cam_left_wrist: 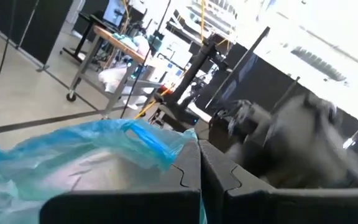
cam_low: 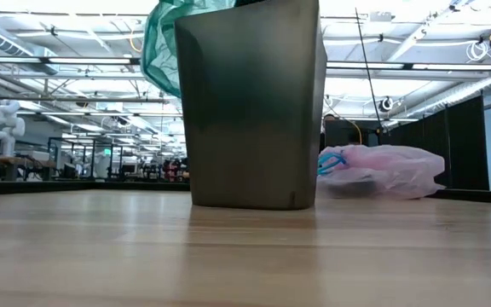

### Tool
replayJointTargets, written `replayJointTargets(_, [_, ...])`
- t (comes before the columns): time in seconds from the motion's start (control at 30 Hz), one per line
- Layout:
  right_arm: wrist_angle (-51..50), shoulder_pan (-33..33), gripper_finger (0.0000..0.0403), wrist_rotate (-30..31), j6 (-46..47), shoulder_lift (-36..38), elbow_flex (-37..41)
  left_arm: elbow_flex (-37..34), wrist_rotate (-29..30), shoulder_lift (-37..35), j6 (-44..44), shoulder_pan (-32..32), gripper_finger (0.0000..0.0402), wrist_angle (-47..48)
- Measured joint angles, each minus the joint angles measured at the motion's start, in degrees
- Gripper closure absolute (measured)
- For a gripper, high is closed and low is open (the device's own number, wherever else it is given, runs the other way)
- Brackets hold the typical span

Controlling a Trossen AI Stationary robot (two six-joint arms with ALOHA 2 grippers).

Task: Place trash/remove bag and relplace
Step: Insert the blue trash bag into the trash bin

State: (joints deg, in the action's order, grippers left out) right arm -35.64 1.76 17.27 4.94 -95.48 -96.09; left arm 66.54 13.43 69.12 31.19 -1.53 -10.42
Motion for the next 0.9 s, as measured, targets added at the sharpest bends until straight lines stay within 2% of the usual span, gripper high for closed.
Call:
replayJointTargets(0.2, [-3.3,-0.2,0.0403,0.4,4.6,-6.9,0.0,0.0,-0.3,0.0,0.0,0.1,0.0401,0.4])
replayJointTargets(0.33, [-8.8,0.2,0.0403,-4.1,8.4,-8.7,0.0,0.0,-0.2,0.0,0.0,0.1,0.0401,0.5])
replayJointTargets(0.43, [-11.4,1.7,0.0403,-5.9,8.7,-6.3,0.1,0.0,-0.3,0.0,0.0,0.1,0.0401,0.7])
replayJointTargets(0.63, [-17.0,2.8,0.0403,-11.7,10.5,5.6,0.1,0.0,-1.4,0.4,-0.2,0.1,0.0401,1.9])
replayJointTargets(0.7, [-19.3,1.5,0.0403,-12.1,11.8,7.0,0.4,0.0,-2.2,0.9,0.1,0.1,0.0401,4.0])
replayJointTargets(0.9, [-19.1,-5.9,0.0403,-23.0,13.2,7.2,0.4,0.1,-10.3,3.6,1.0,-0.1,0.0401,3.2])
